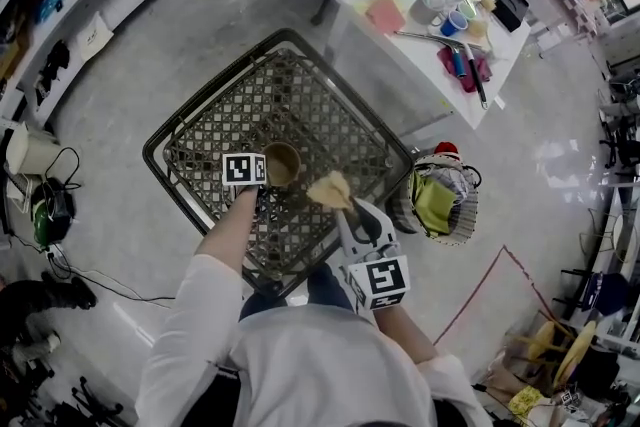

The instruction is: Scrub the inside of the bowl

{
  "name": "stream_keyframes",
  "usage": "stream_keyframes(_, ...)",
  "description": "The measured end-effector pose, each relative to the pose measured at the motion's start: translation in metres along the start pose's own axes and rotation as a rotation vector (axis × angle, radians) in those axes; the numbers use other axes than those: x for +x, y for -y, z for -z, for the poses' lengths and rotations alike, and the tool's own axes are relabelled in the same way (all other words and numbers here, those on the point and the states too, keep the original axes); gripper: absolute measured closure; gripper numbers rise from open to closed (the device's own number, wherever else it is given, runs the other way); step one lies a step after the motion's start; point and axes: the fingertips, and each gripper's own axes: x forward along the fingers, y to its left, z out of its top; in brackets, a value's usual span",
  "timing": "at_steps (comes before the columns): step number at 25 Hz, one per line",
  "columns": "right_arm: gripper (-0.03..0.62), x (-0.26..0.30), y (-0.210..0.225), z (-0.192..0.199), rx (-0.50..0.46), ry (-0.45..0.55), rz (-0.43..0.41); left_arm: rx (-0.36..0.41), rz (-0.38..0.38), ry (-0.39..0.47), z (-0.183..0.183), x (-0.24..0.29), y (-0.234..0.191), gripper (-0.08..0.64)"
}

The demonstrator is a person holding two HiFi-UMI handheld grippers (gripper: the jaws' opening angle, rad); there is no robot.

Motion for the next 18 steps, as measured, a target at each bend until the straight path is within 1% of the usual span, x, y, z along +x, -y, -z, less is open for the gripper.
stream_keyframes(5,0.503,0.001,0.0,-0.001,-0.006,0.011,-0.012,0.007,0.022,0.004,0.002,-0.003,0.004,0.516)
stream_keyframes(6,0.502,0.0,0.0,-0.002,-0.008,0.014,-0.015,0.005,0.024,0.007,0.003,-0.005,0.004,0.474)
stream_keyframes(7,0.502,0.0,-0.001,-0.003,-0.01,0.017,-0.019,0.0,0.028,0.011,0.003,-0.007,0.004,0.385)
stream_keyframes(8,0.503,0.001,-0.003,-0.005,-0.011,0.02,-0.023,-0.003,0.031,0.021,0.003,-0.01,0.004,0.374)
stream_keyframes(12,0.502,0.001,-0.006,-0.011,-0.026,0.037,-0.034,0.022,0.022,0.096,-0.007,-0.028,0.002,0.374)
stream_keyframes(18,0.502,0.0,-0.011,-0.02,-0.044,0.06,-0.047,0.064,0.042,0.25,-0.031,-0.065,0.013,0.376)
